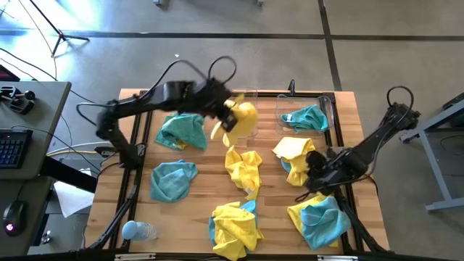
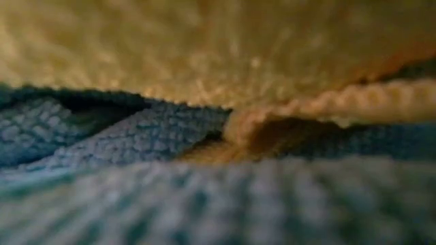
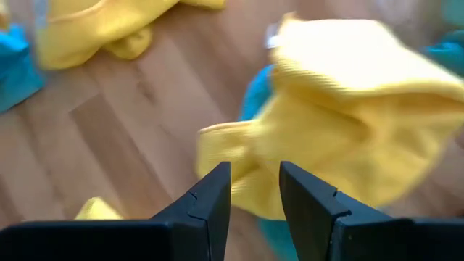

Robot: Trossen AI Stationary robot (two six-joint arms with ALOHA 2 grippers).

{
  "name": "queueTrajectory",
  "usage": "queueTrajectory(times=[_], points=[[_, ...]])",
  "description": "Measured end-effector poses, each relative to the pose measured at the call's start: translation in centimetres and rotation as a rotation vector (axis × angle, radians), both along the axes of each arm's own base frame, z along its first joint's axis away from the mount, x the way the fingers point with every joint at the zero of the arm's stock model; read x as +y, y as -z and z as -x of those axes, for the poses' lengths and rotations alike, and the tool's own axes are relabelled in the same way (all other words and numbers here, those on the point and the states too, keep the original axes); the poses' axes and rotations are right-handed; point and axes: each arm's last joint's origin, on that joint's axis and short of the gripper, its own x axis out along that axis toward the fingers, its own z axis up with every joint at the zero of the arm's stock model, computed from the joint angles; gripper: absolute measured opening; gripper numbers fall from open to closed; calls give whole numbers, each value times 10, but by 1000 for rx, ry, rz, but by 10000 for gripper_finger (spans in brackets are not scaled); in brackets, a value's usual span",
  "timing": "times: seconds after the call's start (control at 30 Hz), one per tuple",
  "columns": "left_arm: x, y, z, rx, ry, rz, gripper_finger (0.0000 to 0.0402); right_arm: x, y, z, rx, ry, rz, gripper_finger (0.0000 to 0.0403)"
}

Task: Sort microfiber towel by color & place in baskets
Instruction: Put the yellow towel into the left transparent bin

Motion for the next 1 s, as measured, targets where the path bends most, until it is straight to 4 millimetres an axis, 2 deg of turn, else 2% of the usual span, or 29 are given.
queueTrajectory(times=[0.1, 0.23, 0.43, 0.57, 0.83, 1.0], points=[[28, 1, -12, 22, -30, -27, 0, -6, -7, 14, -31, 25, -13, 112], [64, 11, -19, 87, -48, -26, 0, -9, -15, 21, -134, 31, -15, 112], [105, 41, -31, 145, -71, 9, 0, -10, -17, 22, -183, 37, -1, 112], [120, 69, -44, 193, 0, 54, 0, -11, -17, 20, -194, 69, -17, 112], [129, 116, -68, 317, 151, 29, 0, -14, -20, 9, -314, 237, -79, 112], [133, 136, -74, 394, 269, -21, 18, -15, -23, -3, -426, 313, -86, 112]])
